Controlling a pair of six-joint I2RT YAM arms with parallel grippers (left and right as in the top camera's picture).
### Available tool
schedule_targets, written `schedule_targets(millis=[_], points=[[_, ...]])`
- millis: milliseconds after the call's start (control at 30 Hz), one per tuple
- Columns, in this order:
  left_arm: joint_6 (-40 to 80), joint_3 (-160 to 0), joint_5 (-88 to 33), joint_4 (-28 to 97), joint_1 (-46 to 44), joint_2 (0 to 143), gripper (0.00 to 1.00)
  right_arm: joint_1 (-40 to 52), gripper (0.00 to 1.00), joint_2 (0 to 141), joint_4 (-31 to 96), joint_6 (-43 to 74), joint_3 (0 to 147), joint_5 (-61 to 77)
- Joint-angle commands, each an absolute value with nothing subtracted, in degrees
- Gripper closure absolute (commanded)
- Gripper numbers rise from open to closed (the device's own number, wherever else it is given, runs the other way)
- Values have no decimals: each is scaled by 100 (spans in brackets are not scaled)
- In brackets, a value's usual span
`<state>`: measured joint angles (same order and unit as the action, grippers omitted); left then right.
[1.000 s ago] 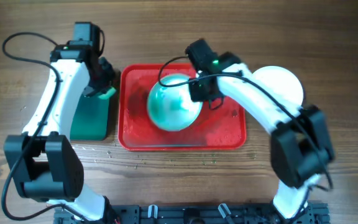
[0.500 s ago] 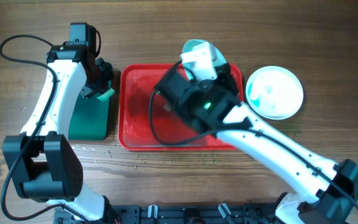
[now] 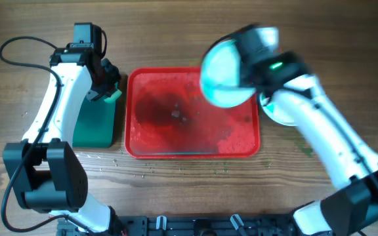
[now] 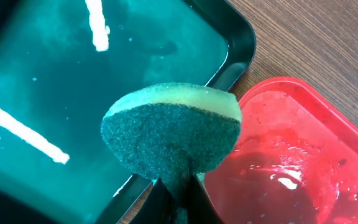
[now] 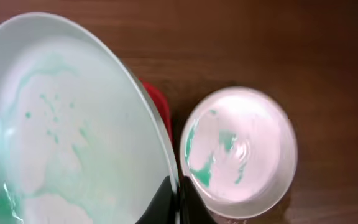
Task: Clean dirty plates on tray and stack at the side
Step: 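Stack the last plate onto the side pile with the right gripper, then release the sponge into the green tray with the left gripper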
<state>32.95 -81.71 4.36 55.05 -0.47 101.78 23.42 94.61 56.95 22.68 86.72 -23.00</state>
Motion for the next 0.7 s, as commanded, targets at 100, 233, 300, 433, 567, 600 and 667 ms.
schedule_targets(millis=[100, 233, 300, 433, 567, 600, 667], points=[[3391, -8132, 388, 5487, -91, 10103, 96, -895, 96, 9529, 5328, 2377, 7994, -408], [3391, -8132, 386, 5492, -91, 10103, 96, -1638, 96, 9736, 4600, 2410, 6908, -82], [3391, -8132, 388, 5487, -91, 10103, 96, -1577, 91, 9762, 4198, 2399, 6392, 178], [3389, -8132, 388, 5487, -86, 10103, 96, -1330, 54, 9760, 3986, 2239, 6101, 593], [3369, -8132, 412, 5688, 93, 10092, 96, -1177, 49, 9470, 4644, 1636, 7085, 1293], [3367, -8132, 471, 5808, 176, 10092, 96, -1066, 46, 9389, 4821, 1529, 7358, 1293], [3367, -8132, 563, 6073, 436, 10095, 96, -709, 42, 9330, 5026, 1352, 7797, 1293]])
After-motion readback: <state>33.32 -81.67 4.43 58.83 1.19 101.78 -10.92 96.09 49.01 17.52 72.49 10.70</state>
